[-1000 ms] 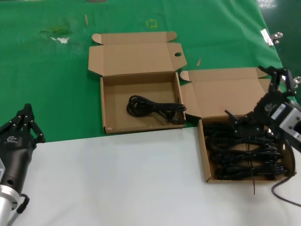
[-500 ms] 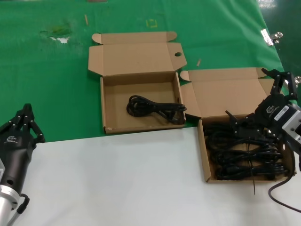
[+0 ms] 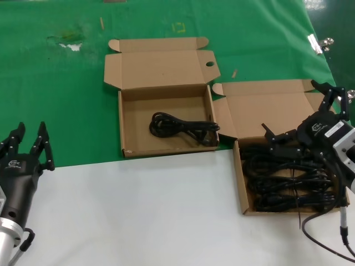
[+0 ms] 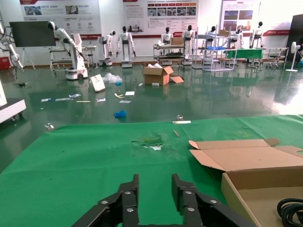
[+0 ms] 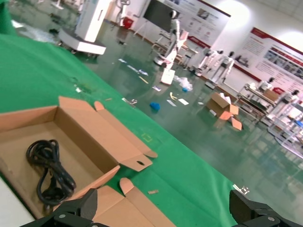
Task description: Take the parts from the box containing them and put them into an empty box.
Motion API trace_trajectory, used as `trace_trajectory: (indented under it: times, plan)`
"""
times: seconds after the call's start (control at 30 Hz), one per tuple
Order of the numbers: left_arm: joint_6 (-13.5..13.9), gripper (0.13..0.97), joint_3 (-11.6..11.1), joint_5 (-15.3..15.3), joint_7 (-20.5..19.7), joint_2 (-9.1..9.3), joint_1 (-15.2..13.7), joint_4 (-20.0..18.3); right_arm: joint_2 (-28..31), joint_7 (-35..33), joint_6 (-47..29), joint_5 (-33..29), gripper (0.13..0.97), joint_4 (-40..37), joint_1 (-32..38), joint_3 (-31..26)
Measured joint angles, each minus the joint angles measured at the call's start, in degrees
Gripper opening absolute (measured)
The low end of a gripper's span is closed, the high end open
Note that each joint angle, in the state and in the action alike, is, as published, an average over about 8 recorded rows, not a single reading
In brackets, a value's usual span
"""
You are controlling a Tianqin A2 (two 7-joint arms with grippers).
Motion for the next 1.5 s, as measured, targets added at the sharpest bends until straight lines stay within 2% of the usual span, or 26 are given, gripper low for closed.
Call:
trace_trajectory:
  times: [0.2,0.33,0.9,1.2,1.5]
  plan:
    - [0.0,0.357,0.0,0.0,0.0,0.0,0.0,0.0,-1.77,0.03,1.6,1.66,0.966,-0.24,-0.43,0.17]
    - [0.0,0.357,0.0,-0.01,0.02,0.0,0.0,0.0,-2.96,0.06,2.69,2.76,0.966,-0.39,-0.71,0.28]
    - [0.0,0.758,0.0,-0.01,0.01,0.0,0.0,0.0,-7.99,0.15,7.28,7.44,0.966,-1.06,-1.92,0.77]
    - [0.0,0.891,0.0,-0.01,0.01,0.0,0.0,0.0,-10.65,0.2,9.69,9.91,0.966,-1.41,-2.56,1.03]
    - [0.0,0.957,0.0,-0.01,0.01,0.0,0.0,0.0,-13.31,0.26,12.12,12.39,0.966,-1.76,-3.2,1.29]
